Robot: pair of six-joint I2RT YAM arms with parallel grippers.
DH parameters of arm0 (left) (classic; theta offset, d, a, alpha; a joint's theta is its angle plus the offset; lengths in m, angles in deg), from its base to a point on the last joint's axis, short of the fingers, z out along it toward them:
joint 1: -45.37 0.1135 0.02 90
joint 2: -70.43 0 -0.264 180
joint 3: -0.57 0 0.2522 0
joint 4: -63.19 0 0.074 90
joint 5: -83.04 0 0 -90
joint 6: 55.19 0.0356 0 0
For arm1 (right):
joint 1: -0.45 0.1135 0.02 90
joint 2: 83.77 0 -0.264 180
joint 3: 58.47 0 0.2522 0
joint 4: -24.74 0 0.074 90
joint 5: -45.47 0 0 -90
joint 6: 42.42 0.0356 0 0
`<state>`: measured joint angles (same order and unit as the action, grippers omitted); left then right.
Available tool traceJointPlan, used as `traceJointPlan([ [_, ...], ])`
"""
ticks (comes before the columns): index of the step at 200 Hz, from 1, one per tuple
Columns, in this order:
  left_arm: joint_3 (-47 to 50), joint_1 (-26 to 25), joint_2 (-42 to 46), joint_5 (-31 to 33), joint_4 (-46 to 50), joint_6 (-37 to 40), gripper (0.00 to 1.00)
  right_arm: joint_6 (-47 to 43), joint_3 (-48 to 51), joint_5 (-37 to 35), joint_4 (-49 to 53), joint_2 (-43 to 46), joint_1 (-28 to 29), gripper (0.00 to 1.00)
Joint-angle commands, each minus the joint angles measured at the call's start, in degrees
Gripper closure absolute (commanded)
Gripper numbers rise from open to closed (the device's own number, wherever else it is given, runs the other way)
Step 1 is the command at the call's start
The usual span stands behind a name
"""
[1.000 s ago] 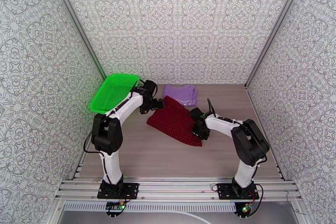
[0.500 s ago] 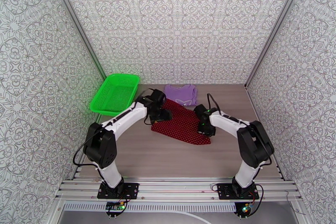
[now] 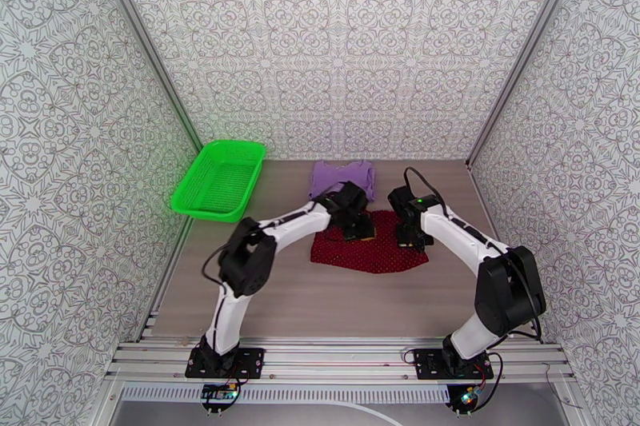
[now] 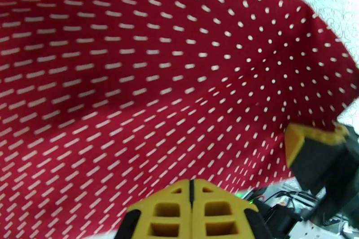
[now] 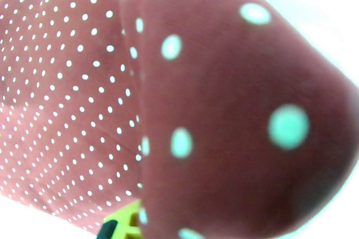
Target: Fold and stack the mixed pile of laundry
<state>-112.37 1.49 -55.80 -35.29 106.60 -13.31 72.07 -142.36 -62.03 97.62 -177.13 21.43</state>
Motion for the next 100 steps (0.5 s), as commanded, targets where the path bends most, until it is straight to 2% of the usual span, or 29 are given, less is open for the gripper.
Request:
traceJointPlan([
  [1,-4.1,-0.6,-4.0,-0.7,0.6,-2.2,1.0,-2.6,0.8,0.6,-1.2,1.7,-0.9,1.0],
  [20,-5.4,-0.7,-5.4,3.7,5.8,-0.6,1.0,-3.2,0.7,1.7,-1.7,2.6,-1.5,1.0],
  [56,-2.3,0.1,-4.3,8.9,7.3,0.0,1.0,-4.5,0.7,1.6,-1.1,3.5,-2.4,1.0],
  [100,-3.3,-0.5,-5.4,9.5,7.0,1.1,1.0,-5.7,0.1,-0.1,-0.6,2.3,-4.3,1.0],
])
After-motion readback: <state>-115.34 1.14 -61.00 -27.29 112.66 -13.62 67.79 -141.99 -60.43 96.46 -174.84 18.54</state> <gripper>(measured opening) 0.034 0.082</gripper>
